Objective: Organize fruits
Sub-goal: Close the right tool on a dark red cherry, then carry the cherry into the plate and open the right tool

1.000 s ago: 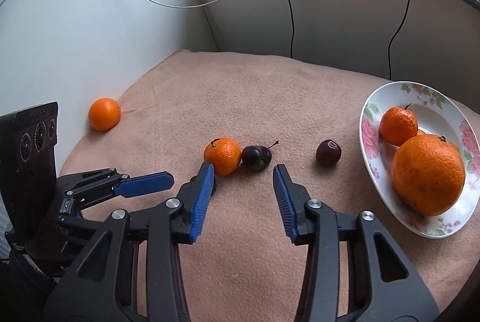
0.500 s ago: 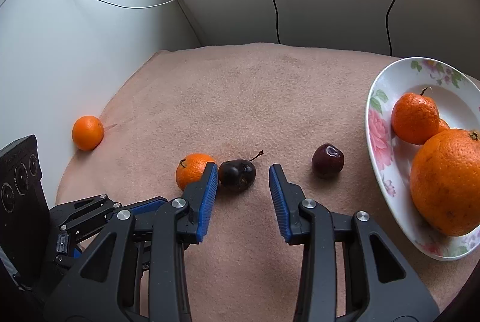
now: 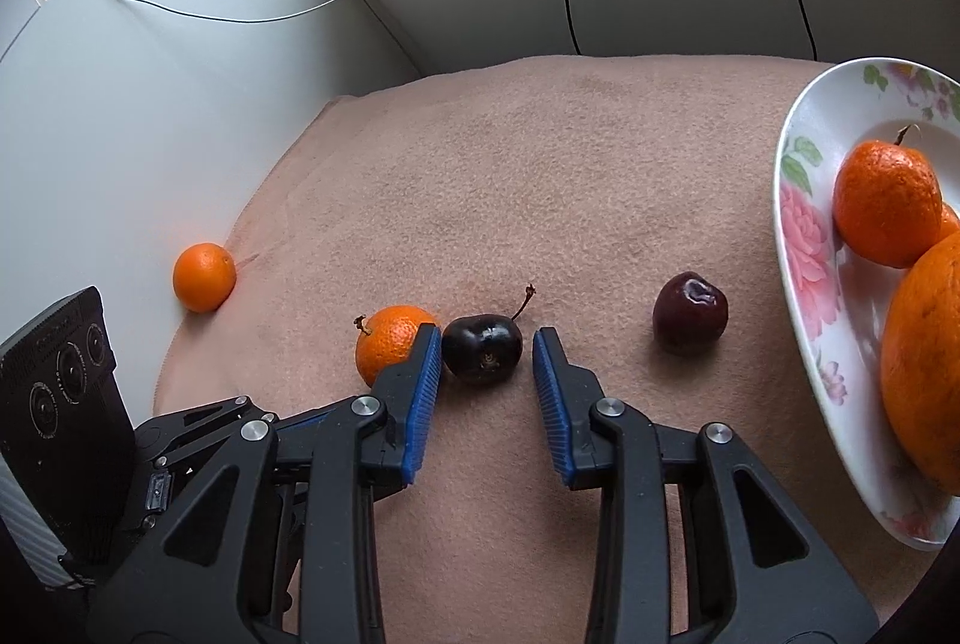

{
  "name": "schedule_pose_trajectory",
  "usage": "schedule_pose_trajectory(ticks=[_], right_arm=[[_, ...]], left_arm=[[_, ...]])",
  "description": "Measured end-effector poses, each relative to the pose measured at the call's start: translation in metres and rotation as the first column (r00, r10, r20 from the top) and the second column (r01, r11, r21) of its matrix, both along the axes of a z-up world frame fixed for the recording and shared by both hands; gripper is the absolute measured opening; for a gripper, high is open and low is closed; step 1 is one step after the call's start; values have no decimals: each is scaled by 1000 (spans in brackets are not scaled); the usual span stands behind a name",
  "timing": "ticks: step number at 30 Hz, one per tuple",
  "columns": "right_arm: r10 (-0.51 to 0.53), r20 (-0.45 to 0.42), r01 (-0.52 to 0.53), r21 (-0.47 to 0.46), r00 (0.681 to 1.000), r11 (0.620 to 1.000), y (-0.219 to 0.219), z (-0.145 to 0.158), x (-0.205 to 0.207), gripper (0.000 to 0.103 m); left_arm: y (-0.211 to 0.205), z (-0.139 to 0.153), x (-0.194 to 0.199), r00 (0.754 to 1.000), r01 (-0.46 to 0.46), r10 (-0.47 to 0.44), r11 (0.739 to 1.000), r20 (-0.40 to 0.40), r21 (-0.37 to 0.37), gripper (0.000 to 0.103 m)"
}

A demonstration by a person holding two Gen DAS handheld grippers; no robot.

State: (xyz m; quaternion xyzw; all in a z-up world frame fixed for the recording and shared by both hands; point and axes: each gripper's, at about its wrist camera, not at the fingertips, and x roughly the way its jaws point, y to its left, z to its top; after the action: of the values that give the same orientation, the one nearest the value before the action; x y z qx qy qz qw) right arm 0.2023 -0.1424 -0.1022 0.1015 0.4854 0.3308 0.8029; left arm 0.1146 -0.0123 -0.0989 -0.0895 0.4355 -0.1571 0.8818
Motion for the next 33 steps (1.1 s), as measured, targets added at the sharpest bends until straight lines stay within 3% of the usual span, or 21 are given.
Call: schedule_pose_trajectory(ticks=[4,17,33], right_arm=[[4,7,-4,1,1000,1000,2,1,-2,29],[-31,53,31,12,998,999,-11,12,-12,28],[-100,189,96,28,977,995,-60,59,-34,28]], left_arm=[[1,0,0,1000,-7,7,1000,0,4,21],[8,6,-7,1000,-19,20,1000,8,-20,21],[-10,45,4,996,25,-20,998,87,-58,21]])
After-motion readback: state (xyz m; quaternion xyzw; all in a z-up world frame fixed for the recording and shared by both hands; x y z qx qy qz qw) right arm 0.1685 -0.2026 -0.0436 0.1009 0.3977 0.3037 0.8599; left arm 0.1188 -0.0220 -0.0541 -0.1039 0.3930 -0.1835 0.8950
